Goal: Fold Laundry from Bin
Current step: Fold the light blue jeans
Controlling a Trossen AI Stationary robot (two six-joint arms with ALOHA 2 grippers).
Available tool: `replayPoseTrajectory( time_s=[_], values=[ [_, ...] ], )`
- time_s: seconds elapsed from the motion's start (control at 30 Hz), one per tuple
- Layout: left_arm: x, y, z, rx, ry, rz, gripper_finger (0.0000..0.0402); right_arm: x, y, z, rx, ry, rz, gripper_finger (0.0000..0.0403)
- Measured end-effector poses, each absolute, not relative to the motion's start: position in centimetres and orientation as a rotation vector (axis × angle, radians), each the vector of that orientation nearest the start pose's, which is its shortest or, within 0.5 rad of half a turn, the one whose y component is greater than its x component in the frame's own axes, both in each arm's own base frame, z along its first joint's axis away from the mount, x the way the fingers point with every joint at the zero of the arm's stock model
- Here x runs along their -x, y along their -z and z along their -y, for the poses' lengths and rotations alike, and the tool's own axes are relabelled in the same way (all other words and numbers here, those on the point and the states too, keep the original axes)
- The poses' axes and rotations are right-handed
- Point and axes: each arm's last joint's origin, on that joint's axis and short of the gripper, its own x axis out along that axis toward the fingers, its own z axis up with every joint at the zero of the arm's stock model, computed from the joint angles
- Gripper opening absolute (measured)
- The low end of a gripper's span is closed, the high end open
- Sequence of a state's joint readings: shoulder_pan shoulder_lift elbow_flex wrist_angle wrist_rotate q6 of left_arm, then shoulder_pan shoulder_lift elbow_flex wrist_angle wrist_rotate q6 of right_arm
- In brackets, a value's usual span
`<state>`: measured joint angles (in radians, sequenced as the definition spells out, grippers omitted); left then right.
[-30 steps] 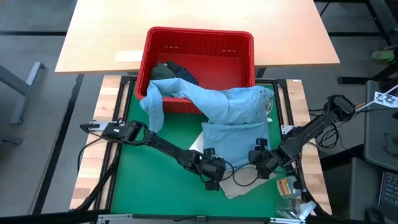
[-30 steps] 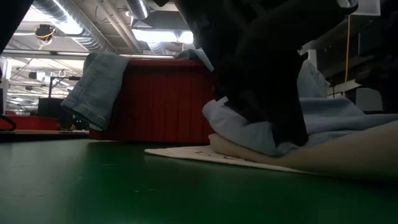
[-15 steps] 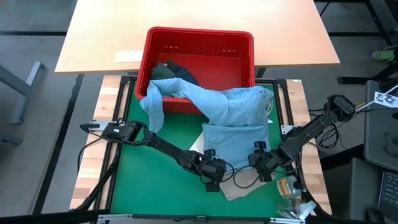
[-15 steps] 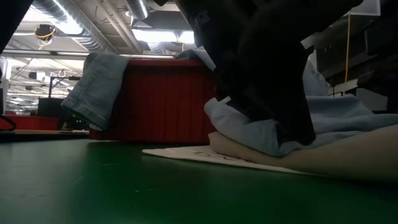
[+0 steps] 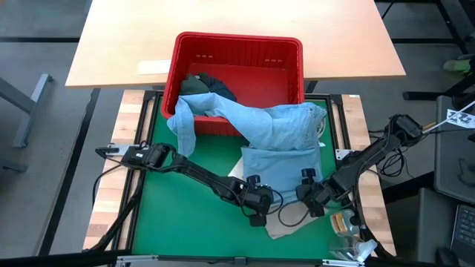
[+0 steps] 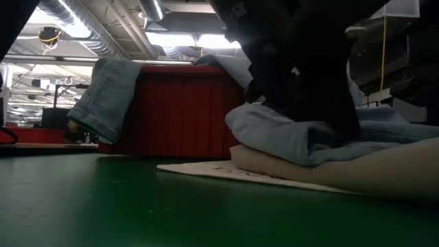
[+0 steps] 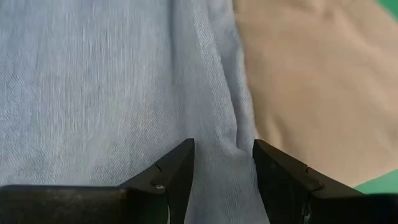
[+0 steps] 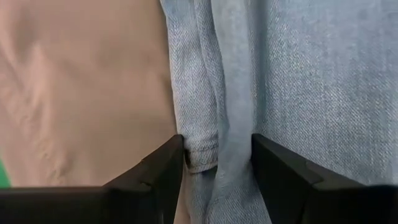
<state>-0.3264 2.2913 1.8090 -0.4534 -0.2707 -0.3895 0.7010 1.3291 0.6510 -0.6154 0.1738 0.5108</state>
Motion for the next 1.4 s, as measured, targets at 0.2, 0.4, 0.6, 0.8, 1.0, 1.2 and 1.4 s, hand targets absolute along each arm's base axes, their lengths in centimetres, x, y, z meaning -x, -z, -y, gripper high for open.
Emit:
replayPoseTrajectory(
  time_s=[0.2, 0.4, 0.6, 0.8, 1.0, 1.2, 1.4],
  values=[
    [-47.9, -18.3, 15.4, 0.101, -0.108, -0.829, 0.0158, -16.8, -15.2, -13.4, 0.144, -0.104, -1.254, 0.0186],
    [-47.8, -18.5, 15.8, 0.109, -0.075, -0.85, 0.0158, -16.9, -15.3, -13.5, 0.134, -0.092, -1.241, 0.0186],
    [-46.6, -17.8, 16.2, 0.051, -0.094, -0.967, 0.0158, -17.1, -15.4, -13.6, 0.115, -0.09, -1.216, 0.0186],
    [-46.0, -17.5, 16.3, 0.023, -0.105, -1.028, 0.0158, -17.5, -15.5, -13.9, 0.088, -0.107, -1.176, 0.0186],
    [-46.0, -17.3, 16.2, 0.026, -0.107, -1.025, 0.0158, -17.7, -15.6, -14.1, 0.073, -0.117, -1.152, 0.0186],
    [-45.8, -16.4, 15.7, 0.022, -0.12, -1.047, 0.0158, -17.7, -15.6, -14.1, 0.07, -0.119, -1.149, 0.0186],
    [-45.5, -15.6, 15.4, 0.02, -0.128, -1.068, 0.0158, -18.0, -15.7, -14.3, 0.052, -0.13, -1.121, 0.0186]
  ],
)
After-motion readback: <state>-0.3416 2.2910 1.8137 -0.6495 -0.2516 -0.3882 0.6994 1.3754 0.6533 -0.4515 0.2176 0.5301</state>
